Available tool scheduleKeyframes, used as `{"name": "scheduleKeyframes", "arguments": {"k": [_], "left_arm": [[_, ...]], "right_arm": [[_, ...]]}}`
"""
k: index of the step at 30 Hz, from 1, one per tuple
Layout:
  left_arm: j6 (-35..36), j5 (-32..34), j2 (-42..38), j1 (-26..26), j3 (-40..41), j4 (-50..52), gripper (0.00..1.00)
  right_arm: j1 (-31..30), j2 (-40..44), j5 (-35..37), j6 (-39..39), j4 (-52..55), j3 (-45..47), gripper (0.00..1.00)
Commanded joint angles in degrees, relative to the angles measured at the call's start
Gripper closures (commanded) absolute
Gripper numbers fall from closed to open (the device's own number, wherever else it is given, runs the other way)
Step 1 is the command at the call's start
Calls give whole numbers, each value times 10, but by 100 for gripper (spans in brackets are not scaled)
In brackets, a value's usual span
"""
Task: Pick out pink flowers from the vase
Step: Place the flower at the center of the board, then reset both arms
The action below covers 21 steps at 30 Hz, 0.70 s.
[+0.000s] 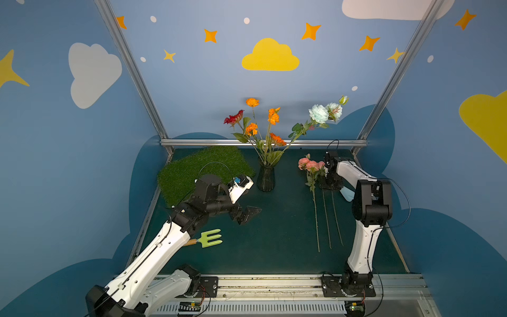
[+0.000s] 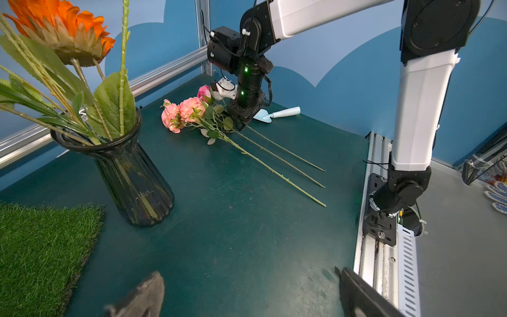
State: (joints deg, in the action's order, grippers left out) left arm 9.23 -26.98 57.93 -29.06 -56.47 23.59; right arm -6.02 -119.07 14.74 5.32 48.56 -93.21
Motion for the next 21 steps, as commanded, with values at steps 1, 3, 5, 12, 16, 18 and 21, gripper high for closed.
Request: {"name": "scheduleKeyframes", "arguments": {"k": [1,3,5,12,16,18,21], "left_arm": [[7,6,9,-2,-20,10,0],[7,6,9,-2,-20,8,0],[5,19,7,-2,-21,7,0],[-26,201,-24,-2,15,-25,0],[-48,293,-55,1,43,-28,0],[-67,333,-68,6,51,-24,0],[-91,410,-88,14,79,-30,0]], "right_arm": [[-13,60,20,1,17,-6,47],[-19,79,22,0,19,-6,39],[-25,101,24,0,26,-5,32],[-36,239,-45,9,-4,59,20],[-34,339,-113,18,-79,143,17],[-34,383,-123,35,-121,188,15],[-34,452,-154,39,-192,265,11]]}}
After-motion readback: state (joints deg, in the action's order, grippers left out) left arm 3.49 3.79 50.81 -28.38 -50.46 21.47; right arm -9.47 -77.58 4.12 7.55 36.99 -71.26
